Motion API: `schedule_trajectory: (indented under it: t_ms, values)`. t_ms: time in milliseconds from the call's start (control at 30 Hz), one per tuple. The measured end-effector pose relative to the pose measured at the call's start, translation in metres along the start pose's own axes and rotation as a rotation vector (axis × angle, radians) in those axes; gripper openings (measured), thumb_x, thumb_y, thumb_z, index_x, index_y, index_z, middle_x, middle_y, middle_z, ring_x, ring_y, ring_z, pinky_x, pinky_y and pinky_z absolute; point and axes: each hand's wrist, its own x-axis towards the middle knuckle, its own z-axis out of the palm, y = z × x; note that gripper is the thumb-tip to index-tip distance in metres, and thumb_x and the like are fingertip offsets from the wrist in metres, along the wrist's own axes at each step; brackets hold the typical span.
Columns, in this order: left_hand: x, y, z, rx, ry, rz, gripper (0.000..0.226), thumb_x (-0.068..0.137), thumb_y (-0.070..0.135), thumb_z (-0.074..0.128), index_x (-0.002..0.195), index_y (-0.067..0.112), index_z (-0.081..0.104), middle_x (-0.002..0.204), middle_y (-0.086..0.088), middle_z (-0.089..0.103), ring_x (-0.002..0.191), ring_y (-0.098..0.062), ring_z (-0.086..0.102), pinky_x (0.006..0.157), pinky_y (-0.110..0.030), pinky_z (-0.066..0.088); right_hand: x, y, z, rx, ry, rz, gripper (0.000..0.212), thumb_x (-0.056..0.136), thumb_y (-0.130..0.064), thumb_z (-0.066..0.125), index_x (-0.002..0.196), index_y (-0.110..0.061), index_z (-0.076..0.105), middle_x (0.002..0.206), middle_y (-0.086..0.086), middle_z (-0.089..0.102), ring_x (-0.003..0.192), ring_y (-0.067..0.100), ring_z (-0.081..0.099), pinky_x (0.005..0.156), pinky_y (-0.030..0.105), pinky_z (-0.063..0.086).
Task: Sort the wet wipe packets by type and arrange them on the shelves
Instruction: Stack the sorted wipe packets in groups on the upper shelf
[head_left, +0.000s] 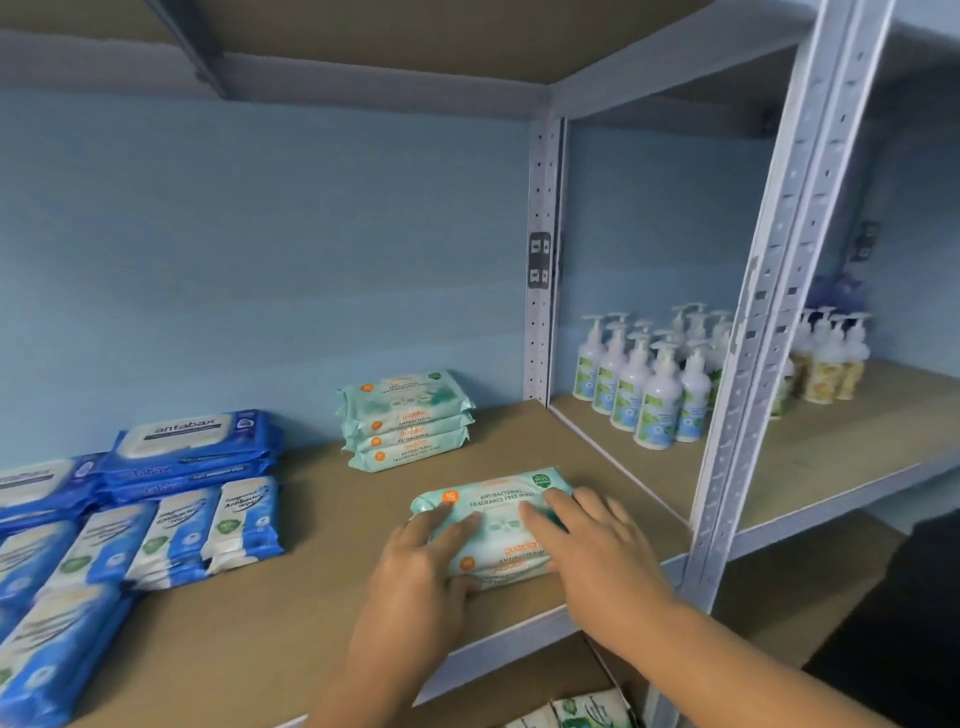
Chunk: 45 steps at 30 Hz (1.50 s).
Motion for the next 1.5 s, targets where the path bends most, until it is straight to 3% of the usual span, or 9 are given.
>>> schedule_trajectory:
  t_ms: [167, 300, 433, 533, 600, 767, 1000, 1300, 1500]
  values:
    - [0.046, 0.006, 0.035, -0.073, -0.059, 0.035, 0.066, 0.083, 0.028, 0.078, 0.142, 0.044, 0.052, 0.155, 0.006, 0.041, 0.141, -0.018, 0.039, 0.117, -0.028, 0.031, 0.028, 0.032, 0.013, -0.027, 0.006, 0.113, 0.079, 0.051, -0.007, 0.080, 0.128, -0.022, 0.065, 0.123, 0.006, 0.066, 0.109, 0.030, 0.060, 0.084, 0.041, 0.055]
    - [0.091, -0.001, 0.063, -0.103, -0.084, 0.043, 0.066, 0.083, 0.028, 0.079, 0.141, 0.044, 0.052, 0.155, 0.006, 0.040, 0.141, -0.016, 0.038, 0.119, -0.027, 0.028, 0.059, 0.051, 0.027, 0.019, 0.004, 0.163, 0.069, 0.082, -0.006, 0.061, 0.147, -0.024, 0.043, 0.148, 0.005, 0.045, 0.133, 0.031, 0.042, 0.103, 0.042, 0.043]
    - [0.135, -0.012, 0.088, -0.110, -0.084, 0.061, 0.069, 0.079, 0.027, 0.083, 0.140, 0.041, 0.054, 0.153, 0.005, 0.043, 0.139, -0.014, 0.041, 0.113, -0.015, 0.022, 0.095, 0.066, 0.046, 0.050, 0.048, 0.245, 0.061, 0.089, -0.006, 0.054, 0.145, -0.026, 0.040, 0.146, 0.001, 0.042, 0.132, 0.027, 0.037, 0.101, 0.039, 0.046]
    - [0.162, -0.023, 0.101, -0.012, -0.082, 0.118, 0.068, 0.084, 0.037, 0.078, 0.145, 0.042, 0.049, 0.154, 0.001, 0.043, 0.138, -0.021, 0.040, 0.116, -0.031, 0.030, 0.126, 0.078, 0.064, 0.050, 0.077, 0.266, 0.056, 0.091, -0.005, 0.051, 0.142, -0.026, 0.044, 0.145, 0.001, 0.045, 0.131, 0.028, 0.037, 0.105, 0.040, 0.042]
    - [0.174, -0.028, 0.107, 0.260, 0.003, 0.169, 0.066, 0.086, 0.051, 0.069, 0.146, 0.046, 0.044, 0.153, 0.006, 0.045, 0.131, -0.026, 0.041, 0.103, -0.042, 0.035, 0.146, 0.084, 0.075, 0.048, 0.105, 0.274, 0.054, 0.091, -0.008, 0.052, 0.142, -0.028, 0.048, 0.145, 0.000, 0.049, 0.132, 0.031, 0.036, 0.106, 0.040, 0.040]
    - [0.189, -0.036, 0.116, 0.440, 0.148, 0.123, 0.064, 0.089, 0.056, 0.058, 0.144, 0.034, 0.032, 0.141, 0.014, 0.052, 0.123, -0.026, 0.034, 0.091, -0.047, 0.025, 0.180, 0.093, 0.106, 0.155, 0.260, 0.281, 0.056, 0.086, -0.006, 0.058, 0.137, -0.031, 0.058, 0.141, -0.006, 0.056, 0.116, 0.035, 0.042, 0.094, 0.040, 0.042]
    - [0.198, -0.051, 0.109, 0.378, 0.316, 0.024, 0.042, 0.068, 0.040, 0.084, 0.105, 0.038, 0.064, 0.126, -0.005, 0.034, 0.108, -0.030, 0.034, 0.087, -0.046, 0.029, 0.218, 0.097, 0.139, 0.345, 0.401, 0.194, 0.077, 0.063, 0.015, 0.064, 0.130, -0.022, 0.067, 0.137, 0.002, 0.062, 0.098, 0.035, 0.049, 0.086, 0.040, 0.050]
    - [0.201, -0.057, 0.108, 0.340, 0.315, 0.014, 0.045, 0.076, 0.038, 0.081, 0.118, 0.046, 0.065, 0.159, -0.013, 0.021, 0.148, -0.041, 0.010, 0.102, -0.067, 0.026, 0.214, 0.097, 0.133, 0.139, 0.421, 0.438, 0.063, 0.072, -0.017, 0.079, 0.128, -0.022, 0.053, 0.122, 0.008, 0.046, 0.109, 0.034, 0.042, 0.087, 0.044, 0.043]
    - [0.201, -0.059, 0.110, 0.331, 0.369, 0.080, 0.008, 0.088, 0.046, 0.073, 0.093, 0.050, 0.077, 0.165, -0.005, 0.024, 0.151, -0.040, 0.012, 0.098, -0.068, 0.028, 0.214, 0.100, 0.135, 0.345, 0.382, 0.392, 0.035, 0.083, -0.012, 0.073, 0.113, -0.014, 0.054, 0.104, 0.013, 0.059, 0.094, 0.036, 0.057, 0.073, 0.041, 0.050]
